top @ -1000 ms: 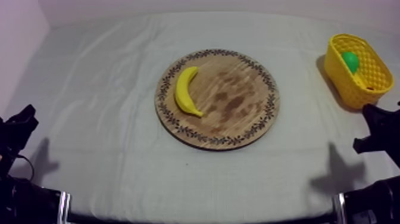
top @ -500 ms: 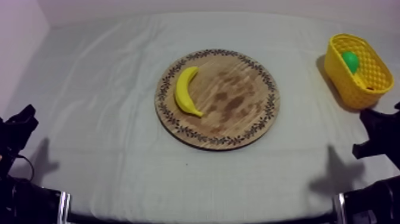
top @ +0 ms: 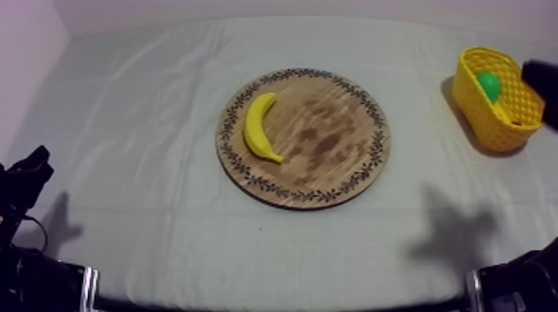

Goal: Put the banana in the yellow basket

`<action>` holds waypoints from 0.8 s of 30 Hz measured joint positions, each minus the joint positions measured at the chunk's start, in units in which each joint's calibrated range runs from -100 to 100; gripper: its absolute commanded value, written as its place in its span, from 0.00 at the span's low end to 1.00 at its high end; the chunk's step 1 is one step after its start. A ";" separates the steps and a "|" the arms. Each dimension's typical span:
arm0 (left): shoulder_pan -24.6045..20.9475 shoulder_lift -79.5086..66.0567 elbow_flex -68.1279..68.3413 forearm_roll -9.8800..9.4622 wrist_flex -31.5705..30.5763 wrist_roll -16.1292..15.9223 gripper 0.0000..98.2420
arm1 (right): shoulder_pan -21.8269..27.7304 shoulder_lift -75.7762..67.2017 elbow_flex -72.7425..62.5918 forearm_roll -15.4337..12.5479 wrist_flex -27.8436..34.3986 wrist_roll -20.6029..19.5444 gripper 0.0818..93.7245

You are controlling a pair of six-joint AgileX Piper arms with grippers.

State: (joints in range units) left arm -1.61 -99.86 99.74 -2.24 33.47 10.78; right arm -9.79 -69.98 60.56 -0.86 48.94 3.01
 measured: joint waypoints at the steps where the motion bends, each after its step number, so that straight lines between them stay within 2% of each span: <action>1: 0.00 0.00 0.00 0.00 0.00 0.00 0.00 | -0.93 2.49 -3.34 0.35 0.50 -1.04 0.09; 8: 0.00 0.00 0.00 0.00 0.00 -0.03 0.00 | -6.67 19.73 -24.60 1.51 3.41 -7.59 0.09; 16: 0.00 0.00 0.00 0.00 0.00 -0.03 0.00 | -10.82 38.86 -41.30 0.11 2.90 -12.24 0.10; 24: 0.00 0.00 0.00 0.00 0.00 -0.03 0.00 | -17.96 55.33 -49.32 5.29 1.28 -18.52 0.10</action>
State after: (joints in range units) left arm -1.61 -99.86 99.74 -2.24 33.47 10.75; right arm -27.76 -14.65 11.24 4.44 50.22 -15.51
